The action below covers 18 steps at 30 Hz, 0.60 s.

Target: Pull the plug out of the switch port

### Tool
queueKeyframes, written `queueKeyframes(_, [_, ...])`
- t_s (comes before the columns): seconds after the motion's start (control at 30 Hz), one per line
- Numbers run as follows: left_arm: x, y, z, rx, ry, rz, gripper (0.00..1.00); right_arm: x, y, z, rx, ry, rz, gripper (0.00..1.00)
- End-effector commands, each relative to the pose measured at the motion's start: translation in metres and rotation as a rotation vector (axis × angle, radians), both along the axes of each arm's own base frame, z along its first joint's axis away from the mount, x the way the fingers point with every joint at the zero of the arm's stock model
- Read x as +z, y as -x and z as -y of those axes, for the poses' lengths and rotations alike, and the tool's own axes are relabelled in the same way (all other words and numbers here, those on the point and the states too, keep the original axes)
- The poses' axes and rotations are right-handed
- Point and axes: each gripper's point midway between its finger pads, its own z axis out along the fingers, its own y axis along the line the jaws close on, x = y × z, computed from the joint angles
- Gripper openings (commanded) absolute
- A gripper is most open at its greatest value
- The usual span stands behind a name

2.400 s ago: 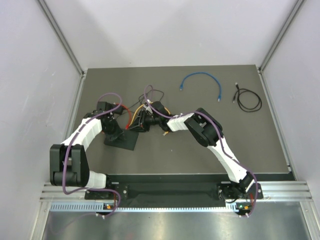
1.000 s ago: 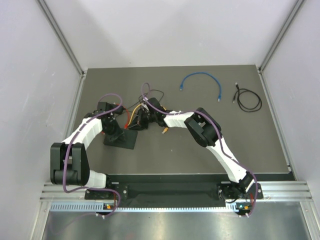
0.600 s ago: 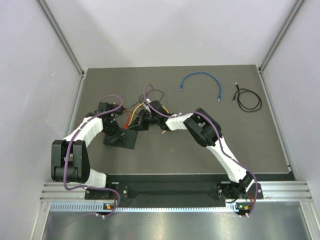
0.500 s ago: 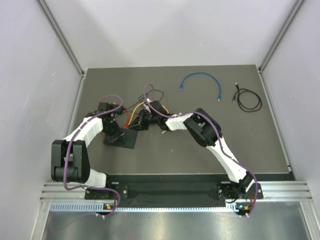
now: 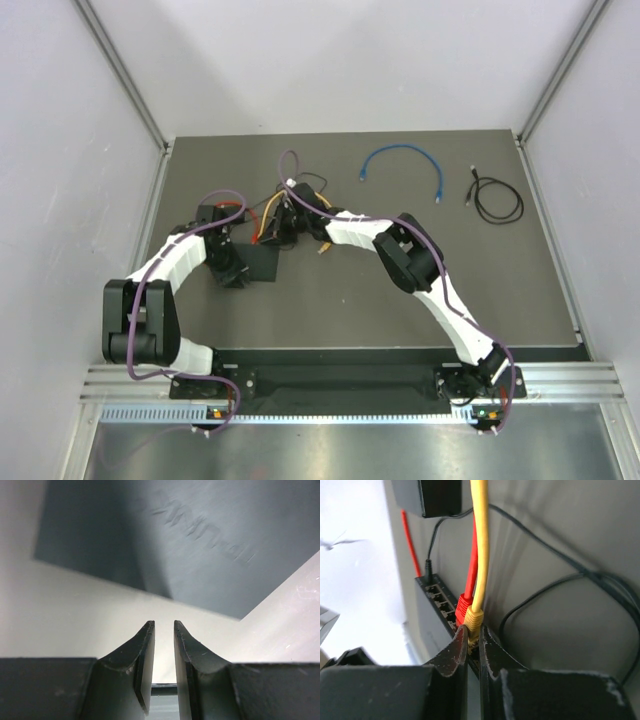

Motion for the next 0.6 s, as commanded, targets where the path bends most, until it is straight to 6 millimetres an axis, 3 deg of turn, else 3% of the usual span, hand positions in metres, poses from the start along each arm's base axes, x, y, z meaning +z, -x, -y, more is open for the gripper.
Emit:
queueKeyframes(0.0, [-0.003, 0.004, -0.004, -0.002, -0.015, -0.012, 0.27, 0.0, -0.028, 0.024, -0.034, 0.128, 0.121, 0.0])
queueKeyframes(0.17, [0.001, 0.0, -0.002, -0.002, 0.0, -0.001, 0.27, 0.002, -0.005, 0.014, -0.026, -0.063, -0.098, 0.0])
queueKeyframes(0.37, [0.047, -0.018, 0.018, -0.063, 0.096, 0.218, 0.26, 0.031, 0.026, 0.009, -0.031, -0.38, -0.369, 0.0])
queueKeyframes(0.5, [0.051, -0.018, 0.018, -0.053, 0.095, 0.23, 0.25, 0.025, 0.028, 0.013, -0.033, -0.335, -0.364, 0.0])
queueKeyframes(0.57, [0.044, -0.02, 0.016, -0.037, 0.087, 0.201, 0.25, 0.027, 0.026, 0.014, 0.006, -0.269, -0.246, 0.0])
